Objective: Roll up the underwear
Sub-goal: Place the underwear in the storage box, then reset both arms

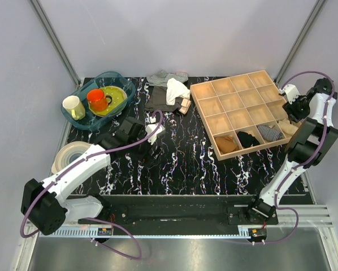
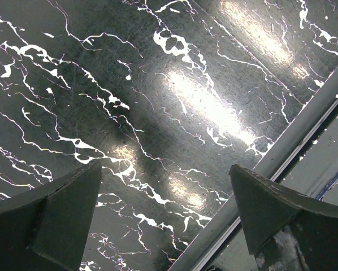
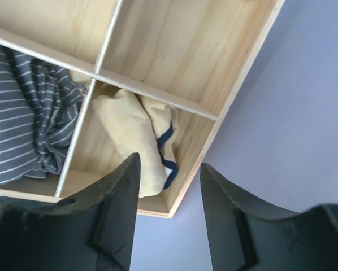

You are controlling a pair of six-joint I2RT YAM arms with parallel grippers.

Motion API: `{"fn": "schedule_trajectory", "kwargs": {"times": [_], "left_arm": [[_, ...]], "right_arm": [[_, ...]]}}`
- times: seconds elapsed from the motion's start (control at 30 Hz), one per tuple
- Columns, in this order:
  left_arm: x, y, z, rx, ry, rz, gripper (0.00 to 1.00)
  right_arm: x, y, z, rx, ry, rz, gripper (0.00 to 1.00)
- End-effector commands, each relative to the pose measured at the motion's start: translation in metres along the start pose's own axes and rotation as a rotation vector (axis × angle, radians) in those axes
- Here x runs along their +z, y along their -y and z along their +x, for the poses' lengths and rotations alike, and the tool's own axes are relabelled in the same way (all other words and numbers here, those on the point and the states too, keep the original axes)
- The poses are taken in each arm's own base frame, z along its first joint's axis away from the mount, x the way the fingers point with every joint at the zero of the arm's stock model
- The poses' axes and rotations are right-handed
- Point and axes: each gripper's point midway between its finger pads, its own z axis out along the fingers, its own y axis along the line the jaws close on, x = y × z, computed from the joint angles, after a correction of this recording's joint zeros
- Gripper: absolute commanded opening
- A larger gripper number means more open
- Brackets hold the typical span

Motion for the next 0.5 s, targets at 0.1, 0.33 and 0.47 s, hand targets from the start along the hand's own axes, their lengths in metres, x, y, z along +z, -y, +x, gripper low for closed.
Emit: {"fn": "schedule_trajectory", "kwargs": {"times": [0.1, 0.33, 0.47], "left_arm": [[-0.021, -0.007, -0.037, 0.005, 0.164, -0.024, 0.99], [-0.081, -0.027, -0.083, -0.187, 0.514, 0.056, 0.99], [-0.125, -0.047, -0.100, -0.256, 0.673, 0.082, 0.99]], "right_arm": [[-0.059, -0.026, -0.062, 0.125, 0.194, -0.091, 0.54], [-0.162, -0.065, -0.141, 0.238, 0.548, -0.124, 0.85], [-0.211, -0.060, -0.173, 0.386, 0.731, -0.023, 1.00]]}}
